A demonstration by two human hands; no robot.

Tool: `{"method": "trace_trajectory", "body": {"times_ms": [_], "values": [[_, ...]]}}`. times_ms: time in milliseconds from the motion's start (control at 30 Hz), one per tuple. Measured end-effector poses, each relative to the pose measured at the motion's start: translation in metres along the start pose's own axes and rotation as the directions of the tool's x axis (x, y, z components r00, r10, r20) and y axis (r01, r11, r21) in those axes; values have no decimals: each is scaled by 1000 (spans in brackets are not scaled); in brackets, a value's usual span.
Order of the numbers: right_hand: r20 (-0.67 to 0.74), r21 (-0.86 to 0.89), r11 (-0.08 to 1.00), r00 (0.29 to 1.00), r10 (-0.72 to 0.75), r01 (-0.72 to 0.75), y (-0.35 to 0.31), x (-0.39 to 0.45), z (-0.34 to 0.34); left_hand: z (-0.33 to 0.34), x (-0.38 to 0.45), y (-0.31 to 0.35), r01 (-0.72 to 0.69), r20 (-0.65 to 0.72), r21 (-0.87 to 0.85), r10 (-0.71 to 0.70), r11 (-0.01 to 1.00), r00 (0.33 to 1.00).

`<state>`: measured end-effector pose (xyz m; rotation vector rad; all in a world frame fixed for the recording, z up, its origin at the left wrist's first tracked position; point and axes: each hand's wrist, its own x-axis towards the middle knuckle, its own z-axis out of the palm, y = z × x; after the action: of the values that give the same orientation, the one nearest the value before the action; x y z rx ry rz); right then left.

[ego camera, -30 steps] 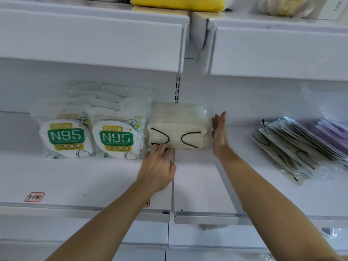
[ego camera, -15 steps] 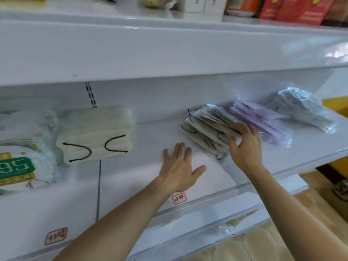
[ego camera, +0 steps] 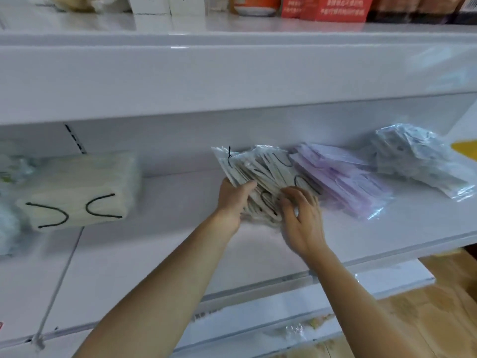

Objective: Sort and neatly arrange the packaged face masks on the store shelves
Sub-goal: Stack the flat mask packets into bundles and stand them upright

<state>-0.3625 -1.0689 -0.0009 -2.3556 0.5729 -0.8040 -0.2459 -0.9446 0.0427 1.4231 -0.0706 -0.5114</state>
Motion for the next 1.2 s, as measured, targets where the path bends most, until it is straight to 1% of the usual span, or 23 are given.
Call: {"method": "trace_trajectory", "body": {"times_ms": [67,133,200,267,333,367,467,567,633,700,767,800,867,900,933,967,1000,1033,1067,1100,1133,1167,1200], "values": [[0,58,998,1000,3,-3,5,2,-1,10,7,-6,45,-30,-114,-49,992,998],[17,77,997,1000,25,-27,9,4,-2,18,16,-19,57,-66,-142,-67,988,996],[52,26,998,997,53,-54,9,4,-3,27,13,-27,91,-55,-187,-103,978,993],[69,-76,997,997,33,-28,11,4,-6,36,8,-28,171,-24,-257,-183,951,983],[50,-109,994,999,6,-1,20,9,-11,42,8,-31,207,-4,-301,-218,931,976],[37,-97,995,999,9,-5,25,12,-14,45,9,-33,199,-15,-309,-214,930,977],[21,-64,996,998,62,-60,35,18,-16,48,4,-32,156,-82,-253,-182,955,980],[39,-91,993,996,77,-73,37,19,-13,34,-11,-29,120,-175,-191,-154,974,973],[62,-103,991,994,94,-87,37,20,-13,12,-24,-27,75,-235,-210,-124,975,964],[62,-112,989,992,108,-100,35,20,-15,-12,-40,-26,30,-285,-264,-108,964,952],[-5,-105,991,996,85,-85,29,15,-18,-35,-57,-26,1,-326,-336,-117,942,938],[-76,-96,994,996,43,-50,24,12,-19,-43,-66,-26,-8,-338,-374,-128,927,932],[-218,-65,994,971,-99,87,11,3,-21,-58,-84,-27,-31,-366,-432,-144,901,919],[-233,-22,987,959,-160,159,2,-1,-21,-65,-92,-28,-50,-387,-454,-147,889,910],[-209,71,980,963,-169,188,-8,-6,-19,-72,-99,-29,-76,-409,-480,-146,874,901],[-148,216,966,983,-112,143,-20,-10,-18,-77,-106,-30,-108,-429,-508,-141,855,892],[-34,386,922,999,0,13,-33,-14,-18,-82,-111,-31,-144,-443,-528,-126,837,888],[137,529,831,984,116,-172,-47,-17,-17,-86,-115,-32,-178,-455,-540,-107,822,884],[322,607,707,926,198,-363,-59,-20,-15,-88,-118,-33,-205,-460,-548,-87,811,884],[473,621,596,850,233,-509,-68,-21,-12,-88,-121,-32,-223,-462,-553,-72,803,884],[563,605,539,793,231,-586,-75,-21,-8,-87,-123,-30,-236,-463,-554,-60,798,884],[607,592,524,766,210,-613,-81,-21,-4,-85,-124,-28,-246,-461,-555,-47,794,886],[610,596,531,769,188,-602,-85,-21,1,-82,-125,-26,-252,-456,-558,-38,791,889]]}}
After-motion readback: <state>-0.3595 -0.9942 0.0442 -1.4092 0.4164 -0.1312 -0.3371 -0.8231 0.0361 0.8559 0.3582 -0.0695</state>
